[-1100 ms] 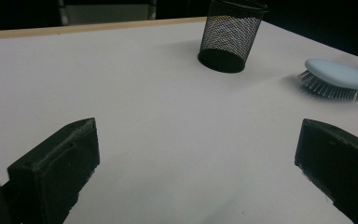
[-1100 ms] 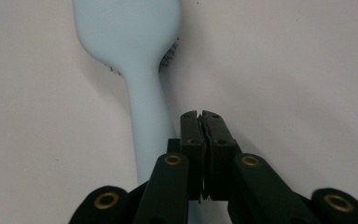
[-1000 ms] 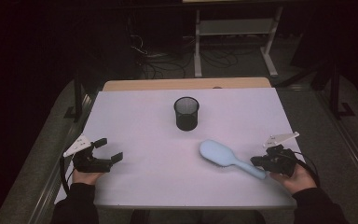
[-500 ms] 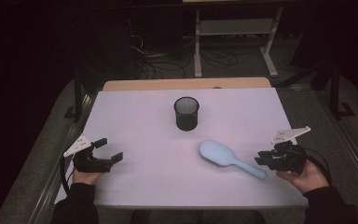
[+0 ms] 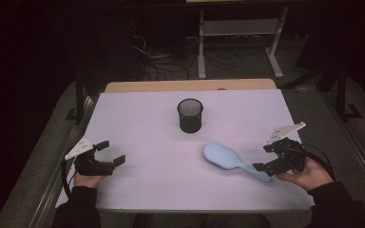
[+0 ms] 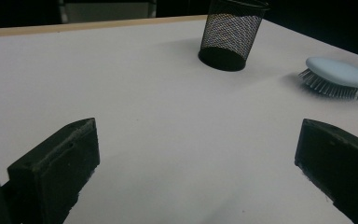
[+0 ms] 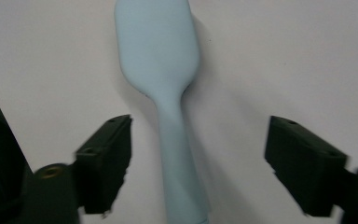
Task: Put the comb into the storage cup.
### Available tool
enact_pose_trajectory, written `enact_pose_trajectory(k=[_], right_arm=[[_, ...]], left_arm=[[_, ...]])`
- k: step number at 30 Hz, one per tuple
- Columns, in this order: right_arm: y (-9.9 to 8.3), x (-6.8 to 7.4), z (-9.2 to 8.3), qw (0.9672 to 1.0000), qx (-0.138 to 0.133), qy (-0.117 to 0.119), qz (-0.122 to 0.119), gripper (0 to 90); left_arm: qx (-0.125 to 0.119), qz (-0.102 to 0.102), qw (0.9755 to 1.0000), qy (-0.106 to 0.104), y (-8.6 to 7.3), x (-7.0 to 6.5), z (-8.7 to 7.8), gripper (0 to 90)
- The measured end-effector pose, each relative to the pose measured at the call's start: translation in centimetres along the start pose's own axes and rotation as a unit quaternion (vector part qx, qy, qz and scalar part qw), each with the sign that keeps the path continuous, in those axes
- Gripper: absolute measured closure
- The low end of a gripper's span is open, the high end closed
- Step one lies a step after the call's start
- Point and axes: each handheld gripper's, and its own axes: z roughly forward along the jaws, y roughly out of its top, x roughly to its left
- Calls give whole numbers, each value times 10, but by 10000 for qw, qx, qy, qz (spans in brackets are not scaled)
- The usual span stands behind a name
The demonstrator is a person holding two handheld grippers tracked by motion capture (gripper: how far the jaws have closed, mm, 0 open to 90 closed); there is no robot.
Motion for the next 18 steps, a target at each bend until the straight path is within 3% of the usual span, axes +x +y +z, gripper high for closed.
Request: enact_pose_trajectory(k=[4, 9, 18], right_arm=[[7, 1, 4, 9999, 79, 8, -87, 110], [12, 0, 11, 9997, 181, 55, -139, 0], [12, -10, 22, 9994, 285, 154, -124, 0]], left_arm=[[0, -5, 10000, -4, 0, 0, 0, 0], [-7, 1, 10000, -6, 0, 0, 0, 0], [-11, 4, 10000, -8, 0, 0, 0, 0]])
